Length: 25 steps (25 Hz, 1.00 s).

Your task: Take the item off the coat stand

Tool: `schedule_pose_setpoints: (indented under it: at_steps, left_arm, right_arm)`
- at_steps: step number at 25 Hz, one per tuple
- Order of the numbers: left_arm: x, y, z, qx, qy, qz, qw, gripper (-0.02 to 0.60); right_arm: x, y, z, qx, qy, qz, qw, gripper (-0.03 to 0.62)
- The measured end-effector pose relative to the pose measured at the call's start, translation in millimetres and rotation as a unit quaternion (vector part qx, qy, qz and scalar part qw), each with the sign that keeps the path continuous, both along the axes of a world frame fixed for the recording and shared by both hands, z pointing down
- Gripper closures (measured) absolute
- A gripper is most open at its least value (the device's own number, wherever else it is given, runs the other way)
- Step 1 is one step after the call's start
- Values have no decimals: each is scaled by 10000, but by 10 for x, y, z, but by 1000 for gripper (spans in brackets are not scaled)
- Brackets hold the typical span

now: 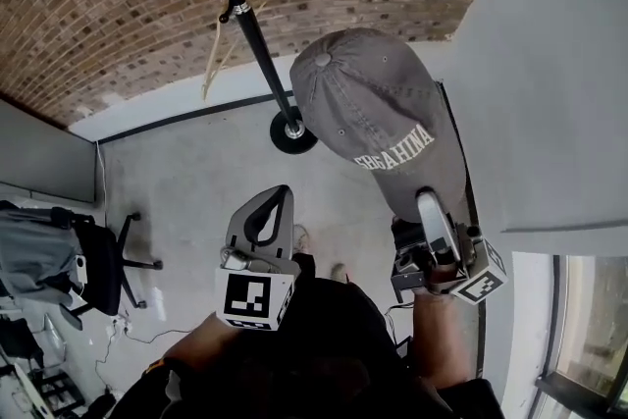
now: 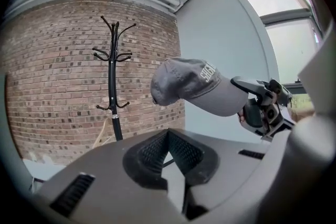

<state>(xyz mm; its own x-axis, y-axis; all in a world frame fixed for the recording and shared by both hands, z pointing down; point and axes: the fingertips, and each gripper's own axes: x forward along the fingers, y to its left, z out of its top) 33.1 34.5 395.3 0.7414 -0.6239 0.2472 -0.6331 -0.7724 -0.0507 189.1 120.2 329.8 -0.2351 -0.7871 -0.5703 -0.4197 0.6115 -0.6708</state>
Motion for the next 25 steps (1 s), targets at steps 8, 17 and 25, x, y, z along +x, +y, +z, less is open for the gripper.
schedule_pose_setpoints:
  at_steps: [8, 17, 25]
  left_arm:
    - [-233, 484, 49, 45, -149, -407, 9991, 557]
    - [-655, 575, 83, -83, -37, -608, 9981, 557]
    - [-980, 537, 99, -161, 120, -688, 9974, 557]
  right_arm:
    - [-141, 394, 188, -229, -10, -172, 9996, 562]
    - [-601, 469, 217, -534, 244, -214, 9980, 563]
    - [-1002, 425, 284, -865, 616, -127, 9943, 563]
